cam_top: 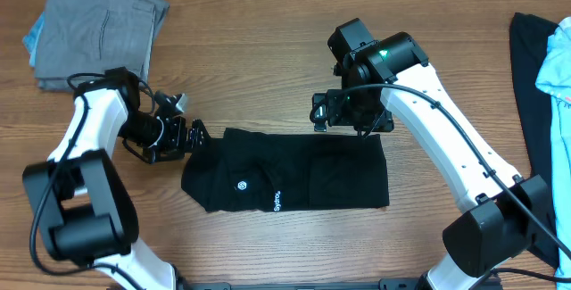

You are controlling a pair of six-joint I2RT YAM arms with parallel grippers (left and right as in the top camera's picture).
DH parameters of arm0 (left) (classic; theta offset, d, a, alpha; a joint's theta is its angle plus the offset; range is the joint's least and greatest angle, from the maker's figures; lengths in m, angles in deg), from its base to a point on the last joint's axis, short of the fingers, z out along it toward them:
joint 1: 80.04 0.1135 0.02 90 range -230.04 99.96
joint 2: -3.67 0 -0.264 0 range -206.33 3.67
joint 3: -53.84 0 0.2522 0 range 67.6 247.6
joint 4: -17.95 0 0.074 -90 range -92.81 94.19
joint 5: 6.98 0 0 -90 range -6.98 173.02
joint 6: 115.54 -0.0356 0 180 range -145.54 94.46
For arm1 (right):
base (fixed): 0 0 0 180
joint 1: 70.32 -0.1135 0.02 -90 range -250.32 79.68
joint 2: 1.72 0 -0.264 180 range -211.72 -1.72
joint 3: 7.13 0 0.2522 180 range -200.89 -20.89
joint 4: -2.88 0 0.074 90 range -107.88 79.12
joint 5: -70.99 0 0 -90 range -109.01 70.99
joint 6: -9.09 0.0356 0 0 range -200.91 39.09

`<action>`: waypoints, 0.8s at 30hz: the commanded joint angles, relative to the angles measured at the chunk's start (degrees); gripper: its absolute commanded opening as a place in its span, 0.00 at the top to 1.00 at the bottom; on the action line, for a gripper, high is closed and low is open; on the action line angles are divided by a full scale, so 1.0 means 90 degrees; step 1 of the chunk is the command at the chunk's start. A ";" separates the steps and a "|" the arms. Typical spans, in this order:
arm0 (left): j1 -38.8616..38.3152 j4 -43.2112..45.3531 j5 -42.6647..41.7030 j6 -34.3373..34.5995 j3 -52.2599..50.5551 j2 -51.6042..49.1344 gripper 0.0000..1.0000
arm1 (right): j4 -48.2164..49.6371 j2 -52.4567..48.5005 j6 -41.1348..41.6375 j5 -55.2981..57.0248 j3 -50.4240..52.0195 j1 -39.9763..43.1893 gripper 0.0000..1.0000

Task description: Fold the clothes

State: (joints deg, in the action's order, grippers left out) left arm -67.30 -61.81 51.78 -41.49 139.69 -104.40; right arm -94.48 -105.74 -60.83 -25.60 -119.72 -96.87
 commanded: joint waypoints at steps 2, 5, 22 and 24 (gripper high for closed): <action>-0.0041 0.0107 0.0529 -0.0129 0.0039 -0.0539 0.00 | 0.0015 0.0124 -0.0119 0.0163 -0.0100 0.0029 0.00; -0.0036 0.0272 0.0763 -0.0131 0.0039 -0.0743 0.00 | 0.0015 0.0124 -0.0119 0.0185 -0.0100 0.0029 0.00; -0.1134 0.0168 0.0078 -0.0010 -0.0083 -0.0784 0.00 | 0.0058 0.0124 -0.0143 0.0182 -0.0097 0.0029 0.00; -0.1292 0.0170 0.0058 -0.0007 -0.0083 -0.0784 0.00 | 0.0049 0.0124 -0.0143 0.0185 -0.0097 0.0029 0.00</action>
State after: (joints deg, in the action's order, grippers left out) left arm -76.94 -60.47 54.51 -41.82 139.63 -110.12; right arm -94.06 -105.74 -61.56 -24.53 -119.72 -96.87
